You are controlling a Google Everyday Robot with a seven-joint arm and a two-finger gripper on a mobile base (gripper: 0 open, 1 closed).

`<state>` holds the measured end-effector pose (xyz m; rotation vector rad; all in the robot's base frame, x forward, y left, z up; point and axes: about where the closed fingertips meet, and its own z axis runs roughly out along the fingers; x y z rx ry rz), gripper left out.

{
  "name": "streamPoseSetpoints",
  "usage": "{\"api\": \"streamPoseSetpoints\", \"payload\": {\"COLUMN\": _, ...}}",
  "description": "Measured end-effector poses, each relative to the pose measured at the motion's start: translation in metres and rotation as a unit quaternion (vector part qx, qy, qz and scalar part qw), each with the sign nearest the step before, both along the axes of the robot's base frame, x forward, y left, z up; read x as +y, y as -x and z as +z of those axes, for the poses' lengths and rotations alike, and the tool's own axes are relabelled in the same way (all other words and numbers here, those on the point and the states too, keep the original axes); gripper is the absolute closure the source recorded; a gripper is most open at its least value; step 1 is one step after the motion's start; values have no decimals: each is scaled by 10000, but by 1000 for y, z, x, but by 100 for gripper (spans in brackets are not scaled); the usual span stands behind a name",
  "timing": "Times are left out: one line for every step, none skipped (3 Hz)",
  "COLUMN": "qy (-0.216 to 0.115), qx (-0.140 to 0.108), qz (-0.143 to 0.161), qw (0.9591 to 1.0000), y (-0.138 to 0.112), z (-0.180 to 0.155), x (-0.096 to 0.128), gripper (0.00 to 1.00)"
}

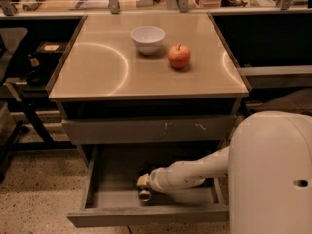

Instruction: Place redbull can into middle drawer

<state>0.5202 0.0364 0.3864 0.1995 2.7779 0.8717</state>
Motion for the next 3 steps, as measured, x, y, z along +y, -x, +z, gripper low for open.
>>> {"api": "streamPoseSetpoints", "payload": {"qy": 0, "qx": 0, "qz": 0, "qw": 10000, "y": 0, "z": 0, "x": 0, "gripper": 12}}
{"api": "streamPoseSetpoints", "payload": {"qy": 0, "qx": 0, "qz": 0, "qw": 10000, "y": 0, "z": 0, "x": 0, "gripper": 0}}
{"api": "streamPoseSetpoints", "payload": {"qy": 0, "qx": 0, "qz": 0, "qw": 10000, "y": 0, "z": 0, "x": 0, "gripper": 0}}
